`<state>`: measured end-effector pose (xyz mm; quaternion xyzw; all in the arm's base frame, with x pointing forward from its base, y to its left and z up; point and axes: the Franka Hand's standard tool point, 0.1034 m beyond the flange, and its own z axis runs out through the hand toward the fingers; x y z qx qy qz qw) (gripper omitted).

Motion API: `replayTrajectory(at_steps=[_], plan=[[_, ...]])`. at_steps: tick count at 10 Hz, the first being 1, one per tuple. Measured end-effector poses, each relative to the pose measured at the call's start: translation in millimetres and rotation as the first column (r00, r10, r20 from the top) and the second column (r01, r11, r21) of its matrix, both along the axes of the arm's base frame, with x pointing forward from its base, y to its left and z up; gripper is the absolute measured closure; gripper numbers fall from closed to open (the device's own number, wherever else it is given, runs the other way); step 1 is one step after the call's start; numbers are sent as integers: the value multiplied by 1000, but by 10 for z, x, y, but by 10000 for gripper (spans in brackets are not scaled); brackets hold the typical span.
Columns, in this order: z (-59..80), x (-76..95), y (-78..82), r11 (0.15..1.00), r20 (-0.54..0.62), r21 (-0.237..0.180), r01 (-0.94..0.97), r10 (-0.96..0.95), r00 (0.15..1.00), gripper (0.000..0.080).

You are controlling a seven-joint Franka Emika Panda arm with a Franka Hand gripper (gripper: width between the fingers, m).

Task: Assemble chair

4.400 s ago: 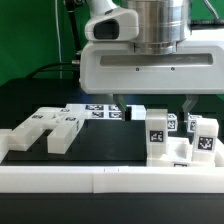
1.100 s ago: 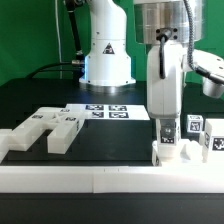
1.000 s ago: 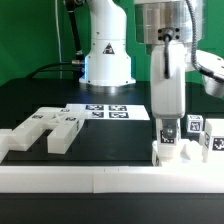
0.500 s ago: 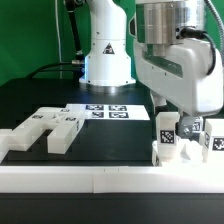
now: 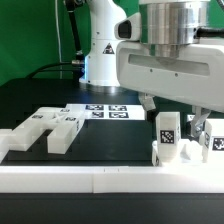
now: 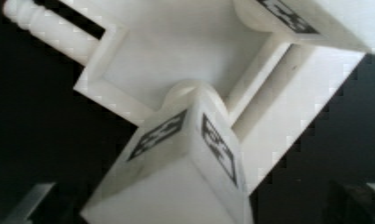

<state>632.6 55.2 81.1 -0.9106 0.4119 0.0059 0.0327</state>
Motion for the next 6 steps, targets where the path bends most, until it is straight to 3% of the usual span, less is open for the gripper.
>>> replayTrajectory(at_steps=[5, 6], plan=[[10, 24, -67, 937, 35, -18, -348, 348, 937, 151], [10, 25, -76, 942, 34, -18, -335, 336, 941, 151]])
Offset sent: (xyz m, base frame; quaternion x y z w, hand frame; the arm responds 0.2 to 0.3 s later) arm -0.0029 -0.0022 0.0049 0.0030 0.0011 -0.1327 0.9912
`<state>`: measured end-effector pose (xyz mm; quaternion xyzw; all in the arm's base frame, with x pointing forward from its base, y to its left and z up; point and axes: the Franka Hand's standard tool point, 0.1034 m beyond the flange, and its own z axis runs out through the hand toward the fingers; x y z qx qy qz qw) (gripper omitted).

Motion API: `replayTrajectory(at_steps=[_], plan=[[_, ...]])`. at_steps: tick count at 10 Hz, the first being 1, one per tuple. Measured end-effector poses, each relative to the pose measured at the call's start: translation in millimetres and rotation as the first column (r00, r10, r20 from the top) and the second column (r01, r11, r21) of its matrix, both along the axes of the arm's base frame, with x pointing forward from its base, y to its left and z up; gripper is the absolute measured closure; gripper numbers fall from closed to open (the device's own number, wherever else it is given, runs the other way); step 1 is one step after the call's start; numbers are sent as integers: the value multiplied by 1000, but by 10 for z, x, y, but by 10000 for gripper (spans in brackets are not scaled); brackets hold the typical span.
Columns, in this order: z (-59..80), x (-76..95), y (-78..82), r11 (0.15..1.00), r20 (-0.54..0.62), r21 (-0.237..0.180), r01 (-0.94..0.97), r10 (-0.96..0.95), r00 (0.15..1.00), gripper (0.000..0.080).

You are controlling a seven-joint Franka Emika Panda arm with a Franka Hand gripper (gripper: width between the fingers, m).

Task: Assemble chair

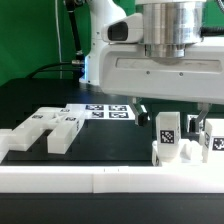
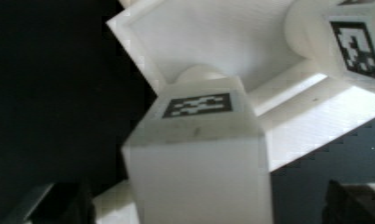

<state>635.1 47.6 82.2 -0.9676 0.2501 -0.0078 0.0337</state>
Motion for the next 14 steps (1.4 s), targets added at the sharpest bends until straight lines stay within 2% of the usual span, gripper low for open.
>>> replayTrajectory(at_steps=[1, 3, 4, 6, 10, 13, 14], plan=[[2, 2, -5, 1000, 0, 0, 0, 0, 1000, 151], [-8, -2, -7, 1000, -1, -1, 1, -1, 1000, 444], [-10, -3, -6, 999, -3, 0, 32, -32, 999, 512], [-11, -3, -4, 998, -5, 2, 62, -62, 998, 512], [-20, 10, -53, 910, -31, 16, 415, -414, 910, 512], [-24, 4, -34, 760, -53, 10, 650, -649, 759, 511], [-27, 7, -24, 686, -58, 8, 727, -726, 686, 511]])
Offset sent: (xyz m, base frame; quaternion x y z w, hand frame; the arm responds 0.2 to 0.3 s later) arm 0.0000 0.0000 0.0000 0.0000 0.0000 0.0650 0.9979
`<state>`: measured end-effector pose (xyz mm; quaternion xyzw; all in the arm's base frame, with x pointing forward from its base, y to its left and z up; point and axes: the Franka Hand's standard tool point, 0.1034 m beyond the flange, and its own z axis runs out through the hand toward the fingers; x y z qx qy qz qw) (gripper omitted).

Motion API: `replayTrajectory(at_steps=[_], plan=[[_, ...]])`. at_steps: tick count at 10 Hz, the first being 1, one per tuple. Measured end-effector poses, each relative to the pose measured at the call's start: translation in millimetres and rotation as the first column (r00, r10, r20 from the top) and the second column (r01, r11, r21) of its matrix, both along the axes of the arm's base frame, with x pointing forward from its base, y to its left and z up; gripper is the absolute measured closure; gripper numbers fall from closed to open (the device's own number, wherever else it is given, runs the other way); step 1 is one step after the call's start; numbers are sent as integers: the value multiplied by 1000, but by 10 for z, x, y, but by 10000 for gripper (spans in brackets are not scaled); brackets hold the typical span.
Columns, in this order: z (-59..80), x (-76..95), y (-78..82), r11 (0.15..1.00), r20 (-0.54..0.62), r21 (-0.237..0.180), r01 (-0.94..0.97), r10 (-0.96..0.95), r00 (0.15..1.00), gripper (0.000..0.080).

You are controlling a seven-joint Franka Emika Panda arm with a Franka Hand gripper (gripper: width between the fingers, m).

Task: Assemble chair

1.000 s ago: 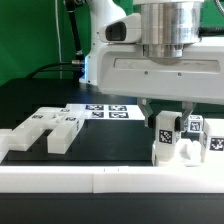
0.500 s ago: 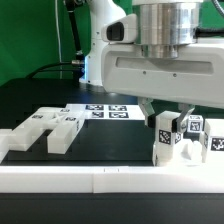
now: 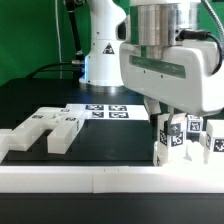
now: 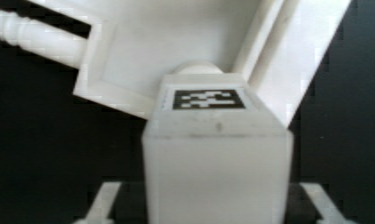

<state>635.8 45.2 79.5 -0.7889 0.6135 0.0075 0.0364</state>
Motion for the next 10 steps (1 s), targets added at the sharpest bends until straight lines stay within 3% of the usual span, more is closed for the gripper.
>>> replayTrajectory(at_steps=[4, 8, 9, 10], plan=[[-7, -9, -2, 922, -30, 24, 385, -385, 923, 511], [-9, -25, -6, 836, -58, 33, 548, -546, 836, 511], [-12, -25, -6, 861, -53, 33, 508, -506, 861, 433], [-10, -24, -3, 898, -44, 35, 439, -437, 898, 251]])
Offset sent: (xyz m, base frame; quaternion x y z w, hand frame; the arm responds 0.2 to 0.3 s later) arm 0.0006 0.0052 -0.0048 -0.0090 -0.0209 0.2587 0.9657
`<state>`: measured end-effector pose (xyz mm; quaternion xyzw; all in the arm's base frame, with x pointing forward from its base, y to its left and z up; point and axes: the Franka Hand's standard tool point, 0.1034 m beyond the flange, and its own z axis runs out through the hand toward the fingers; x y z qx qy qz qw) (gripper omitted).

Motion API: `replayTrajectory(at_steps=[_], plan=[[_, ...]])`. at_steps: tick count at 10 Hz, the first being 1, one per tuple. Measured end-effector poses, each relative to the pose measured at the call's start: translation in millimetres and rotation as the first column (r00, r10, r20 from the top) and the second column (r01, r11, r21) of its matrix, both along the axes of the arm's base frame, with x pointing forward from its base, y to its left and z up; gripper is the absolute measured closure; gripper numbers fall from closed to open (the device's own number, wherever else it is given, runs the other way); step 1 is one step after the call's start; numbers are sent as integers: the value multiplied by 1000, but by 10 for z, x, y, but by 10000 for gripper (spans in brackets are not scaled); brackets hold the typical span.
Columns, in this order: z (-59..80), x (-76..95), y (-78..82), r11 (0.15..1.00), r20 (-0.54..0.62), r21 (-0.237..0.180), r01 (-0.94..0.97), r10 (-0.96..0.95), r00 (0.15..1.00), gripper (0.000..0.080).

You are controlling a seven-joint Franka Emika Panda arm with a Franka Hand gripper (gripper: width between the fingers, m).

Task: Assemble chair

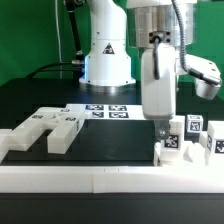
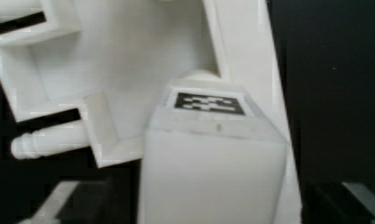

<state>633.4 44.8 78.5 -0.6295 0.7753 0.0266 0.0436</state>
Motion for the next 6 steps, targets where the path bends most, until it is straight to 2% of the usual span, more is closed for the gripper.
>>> replayTrajectory(at_steps=[1, 2, 3, 6], plan=[[2, -1, 17, 1000, 1, -1, -15, 15, 1000, 251], [8, -4, 42, 995, 6, -5, -103, 103, 995, 171], [13, -2, 70, 972, 20, -12, -234, 234, 972, 156], [6, 5, 121, 880, 49, -36, -474, 475, 879, 151]])
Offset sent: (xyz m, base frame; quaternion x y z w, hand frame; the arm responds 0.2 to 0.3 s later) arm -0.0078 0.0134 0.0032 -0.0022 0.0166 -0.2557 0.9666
